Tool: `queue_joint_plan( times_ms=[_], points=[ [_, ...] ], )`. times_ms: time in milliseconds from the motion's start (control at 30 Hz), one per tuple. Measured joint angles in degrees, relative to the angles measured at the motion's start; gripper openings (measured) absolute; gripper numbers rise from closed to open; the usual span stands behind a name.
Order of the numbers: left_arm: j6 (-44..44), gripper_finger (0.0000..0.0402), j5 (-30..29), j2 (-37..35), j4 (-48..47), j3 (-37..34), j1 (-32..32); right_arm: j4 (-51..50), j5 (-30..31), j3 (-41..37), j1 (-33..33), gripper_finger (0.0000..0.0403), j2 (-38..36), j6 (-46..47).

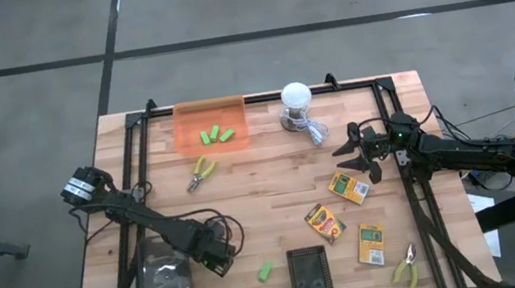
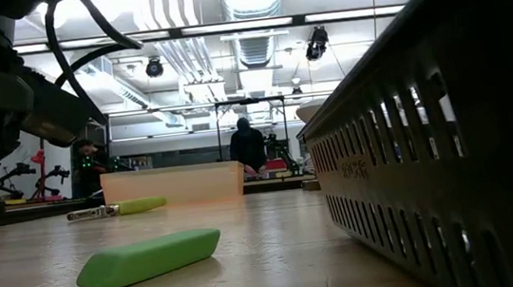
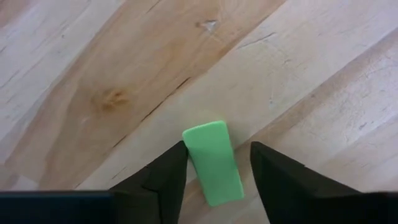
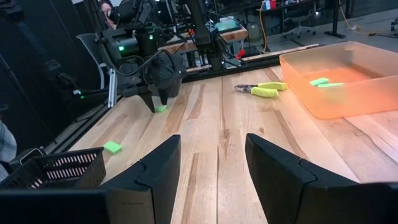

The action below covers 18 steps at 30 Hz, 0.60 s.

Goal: Pick & Place School Supplies
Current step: Put the green eraser into the orange bin

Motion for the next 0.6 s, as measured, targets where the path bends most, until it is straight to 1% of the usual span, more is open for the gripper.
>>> queue_joint_plan(
  times_ms=[333,433,600],
  points=[
    [0.4,0.0090,-0.1,0.0,0.1,0.0,0.0,0.0,0.0,0.0,0.0,0.0178,0.0,0.0],
    [0.4,0.0083,0.0,0.0,0.1,0.0,0.0,0.0,0.0,0.0,0.0,0.0178,0.0,0.0],
    [0.4,0.0082,0.0,0.0,0.1,0.0,0.0,0.0,0.0,0.0,0.0,0.0178,0.0,0.0]
  ],
)
